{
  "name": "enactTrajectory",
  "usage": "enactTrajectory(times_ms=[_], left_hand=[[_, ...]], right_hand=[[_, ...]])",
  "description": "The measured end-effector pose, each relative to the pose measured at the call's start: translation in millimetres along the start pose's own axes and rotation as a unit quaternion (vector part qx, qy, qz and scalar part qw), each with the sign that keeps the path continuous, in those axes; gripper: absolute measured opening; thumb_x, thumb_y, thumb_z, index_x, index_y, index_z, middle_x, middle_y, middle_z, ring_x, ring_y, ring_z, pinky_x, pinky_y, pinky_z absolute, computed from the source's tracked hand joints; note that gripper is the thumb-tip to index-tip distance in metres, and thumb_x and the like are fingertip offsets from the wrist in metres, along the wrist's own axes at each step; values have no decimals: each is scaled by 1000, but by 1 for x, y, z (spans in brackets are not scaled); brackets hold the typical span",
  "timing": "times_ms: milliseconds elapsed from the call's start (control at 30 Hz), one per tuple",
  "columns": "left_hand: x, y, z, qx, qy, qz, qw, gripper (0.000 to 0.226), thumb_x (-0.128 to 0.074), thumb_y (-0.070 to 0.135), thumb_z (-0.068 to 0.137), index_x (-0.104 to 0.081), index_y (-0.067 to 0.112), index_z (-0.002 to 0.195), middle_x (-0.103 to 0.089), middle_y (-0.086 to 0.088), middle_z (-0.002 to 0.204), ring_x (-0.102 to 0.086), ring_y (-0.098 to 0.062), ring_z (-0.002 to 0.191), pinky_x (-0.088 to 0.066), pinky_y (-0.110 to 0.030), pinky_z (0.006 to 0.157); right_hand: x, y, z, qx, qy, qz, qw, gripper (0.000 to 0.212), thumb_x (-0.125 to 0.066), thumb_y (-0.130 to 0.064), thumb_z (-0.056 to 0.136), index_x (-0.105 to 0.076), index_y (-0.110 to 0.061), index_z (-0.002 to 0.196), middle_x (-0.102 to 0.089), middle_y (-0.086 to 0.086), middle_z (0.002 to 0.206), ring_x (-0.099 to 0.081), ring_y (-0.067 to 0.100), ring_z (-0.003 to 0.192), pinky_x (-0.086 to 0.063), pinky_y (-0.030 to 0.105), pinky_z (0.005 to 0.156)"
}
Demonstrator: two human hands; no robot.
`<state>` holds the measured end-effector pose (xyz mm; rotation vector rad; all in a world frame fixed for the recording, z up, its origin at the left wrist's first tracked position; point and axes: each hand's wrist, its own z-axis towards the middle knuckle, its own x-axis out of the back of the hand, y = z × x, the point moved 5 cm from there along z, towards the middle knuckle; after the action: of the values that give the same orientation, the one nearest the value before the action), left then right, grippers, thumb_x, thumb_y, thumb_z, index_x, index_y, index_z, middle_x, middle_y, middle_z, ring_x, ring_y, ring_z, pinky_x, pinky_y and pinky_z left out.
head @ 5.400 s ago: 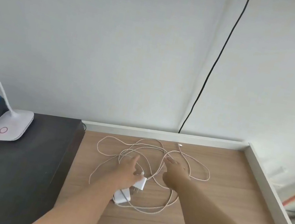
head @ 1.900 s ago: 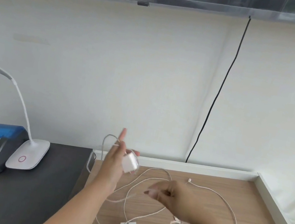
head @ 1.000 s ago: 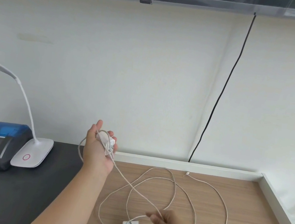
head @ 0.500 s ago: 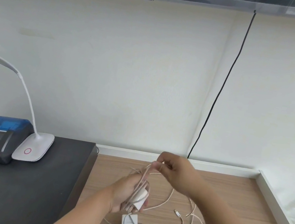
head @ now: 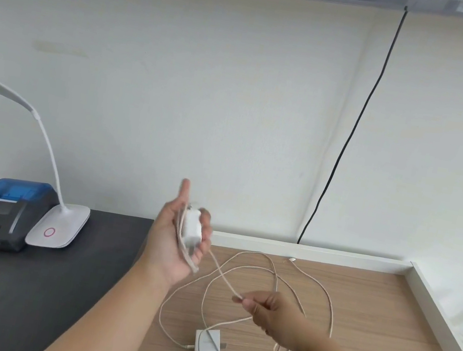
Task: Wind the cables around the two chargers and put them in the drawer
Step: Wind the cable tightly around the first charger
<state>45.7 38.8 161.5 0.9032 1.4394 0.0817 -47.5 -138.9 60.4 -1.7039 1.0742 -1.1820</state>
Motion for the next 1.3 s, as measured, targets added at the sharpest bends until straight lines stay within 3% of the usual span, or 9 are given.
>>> enactTrajectory(times_ms=[233, 400, 600, 733, 933, 1000, 1133, 1233, 1300], left_hand=[[17, 15, 17, -121, 56, 259, 957, 53, -37, 26, 103, -23, 63, 138, -65, -10, 76, -62, -21, 63, -50, -30, 53], [34, -47, -8, 169, -62, 411, 894, 43, -40, 51, 97, -28, 63, 137, -60, -30, 93, -59, -27, 56, -48, -33, 51], [8, -68, -46, 352, -283, 131, 883, 68, -29, 65, 92, -28, 29, 150, -55, -8, 60, -57, -15, 41, -28, -19, 32], [-19, -38, -45, 214, -305, 31, 927, 60, -48, 38, 94, -23, 46, 147, -56, -8, 64, -59, -17, 46, -34, -23, 39], [9, 15, -3, -120, 61, 60, 989, 37, -57, 49, 87, -50, 48, 123, -54, -5, 63, -55, -18, 52, -46, -28, 50], [23, 21, 2, -211, 88, 242, 943, 50, -48, 49, 91, -29, 64, 134, -58, -5, 74, -55, -13, 57, -44, -28, 53], [46, 19, 5, -309, 40, 613, 726, 47, -31, 51, 99, -24, 52, 145, -64, 5, 83, -58, -7, 71, -47, -17, 76], [70, -5, 16, -110, -6, 775, 622, 46, -27, 61, 95, -58, 40, 123, -65, 12, 79, -64, -9, 73, -52, -33, 87], [79, -27, 10, 86, -46, 775, 625, 59, -25, 72, 88, -68, 33, 102, -69, 7, 78, -66, -11, 73, -52, -40, 90]], right_hand=[[-8, -49, -28, 64, -68, -67, 993, 8, -67, -36, 87, -74, -34, 89, -74, -2, 87, -64, 11, 77, -52, 31, 76], [41, -88, -10, 121, 111, -26, 986, 13, -74, -29, 83, -69, -23, 73, -45, -1, 58, -36, 14, 56, -32, 26, 55], [54, -68, 11, 84, 161, 131, 975, 21, -78, -31, 74, -68, -13, 75, -33, 5, 57, -22, 10, 44, -21, 20, 42], [28, -33, 12, 24, 110, 181, 977, 26, -69, -38, 78, -72, -14, 87, -32, -2, 53, -18, 10, 43, -15, 21, 40], [-12, -15, -8, 16, -12, 7, 1000, 16, -60, -28, 93, -75, -27, 96, -45, -20, 45, -39, -3, 46, -32, 13, 51], [-17, -16, -13, 30, -60, -65, 996, 16, -60, -37, 92, -73, -45, 87, -59, -28, 61, -53, -10, 62, -45, 19, 65], [-1, -25, -22, 44, -37, -84, 995, 21, -65, -53, 83, -76, -35, 89, -76, -6, 93, -69, 18, 96, -53, 42, 89], [29, -45, -22, 84, 53, -70, 993, 18, -70, -41, 83, -75, -25, 76, -73, 2, 75, -69, 13, 74, -52, 39, 71], [55, -54, -16, 103, 125, -43, 986, 15, -69, -38, 83, -75, -25, 78, -73, 2, 76, -63, 8, 75, -51, 35, 72]])
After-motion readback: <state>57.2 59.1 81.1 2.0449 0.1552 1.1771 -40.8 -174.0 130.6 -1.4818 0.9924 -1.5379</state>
